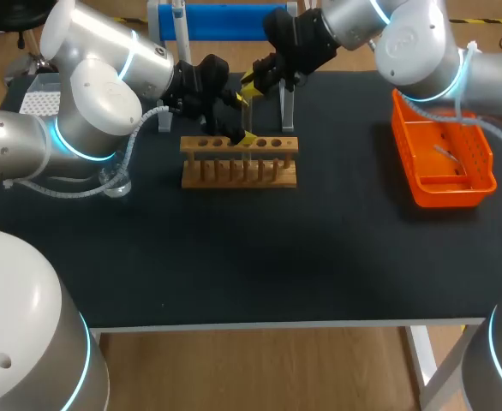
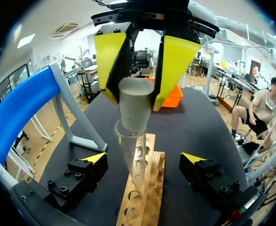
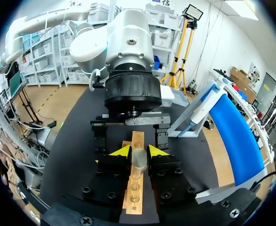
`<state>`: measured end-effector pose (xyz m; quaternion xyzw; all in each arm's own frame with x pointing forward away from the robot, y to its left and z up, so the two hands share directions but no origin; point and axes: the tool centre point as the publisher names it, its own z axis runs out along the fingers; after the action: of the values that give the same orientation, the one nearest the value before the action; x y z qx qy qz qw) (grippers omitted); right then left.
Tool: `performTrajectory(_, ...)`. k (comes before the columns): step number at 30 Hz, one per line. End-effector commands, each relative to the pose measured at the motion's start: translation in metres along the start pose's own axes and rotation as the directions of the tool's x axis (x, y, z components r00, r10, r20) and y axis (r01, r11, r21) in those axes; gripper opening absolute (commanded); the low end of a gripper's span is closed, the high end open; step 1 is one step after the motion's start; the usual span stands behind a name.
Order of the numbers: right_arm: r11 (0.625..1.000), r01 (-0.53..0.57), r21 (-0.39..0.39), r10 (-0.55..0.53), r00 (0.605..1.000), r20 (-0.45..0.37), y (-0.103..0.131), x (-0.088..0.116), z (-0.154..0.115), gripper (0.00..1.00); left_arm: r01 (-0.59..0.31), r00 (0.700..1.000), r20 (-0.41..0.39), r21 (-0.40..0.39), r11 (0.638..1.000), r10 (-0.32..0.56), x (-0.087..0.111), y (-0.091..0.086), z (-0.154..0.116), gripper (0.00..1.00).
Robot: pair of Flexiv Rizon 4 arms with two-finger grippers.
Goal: Invert the test tube, pick up the pipette, mount the tip to pipette, aspirate from beaker and dispense into the tube, eject the tip, return the pipette, and cap with the stopper.
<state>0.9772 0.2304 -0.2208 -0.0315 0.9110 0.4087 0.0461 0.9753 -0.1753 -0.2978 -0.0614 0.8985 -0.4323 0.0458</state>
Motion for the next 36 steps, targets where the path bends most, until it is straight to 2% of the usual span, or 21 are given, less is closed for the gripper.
performTrajectory(1, 1.000, 0.000, 0.002, 0.000, 1.000, 0.000, 0.000, 0.000, -0.001, 0.00, 0.000, 1.000, 0.001, 0.001, 1.000, 0.000, 0.000, 0.000, 0.000, 1.00)
performTrajectory(20, 1.000, 0.004, 0.002, -0.004, 1.000, -0.005, 0.002, -0.002, 0.002, 0.00, 0.000, 1.000, 0.001, 0.001, 1.000, 0.000, 0.000, 0.000, 0.000, 1.00)
performTrajectory(36, 1.000, -0.008, 0.014, 0.008, 1.000, -0.019, -0.006, 0.000, 0.010, 0.00, 0.000, 1.000, 0.001, 0.001, 1.000, 0.000, 0.000, 0.000, 0.000, 1.00)
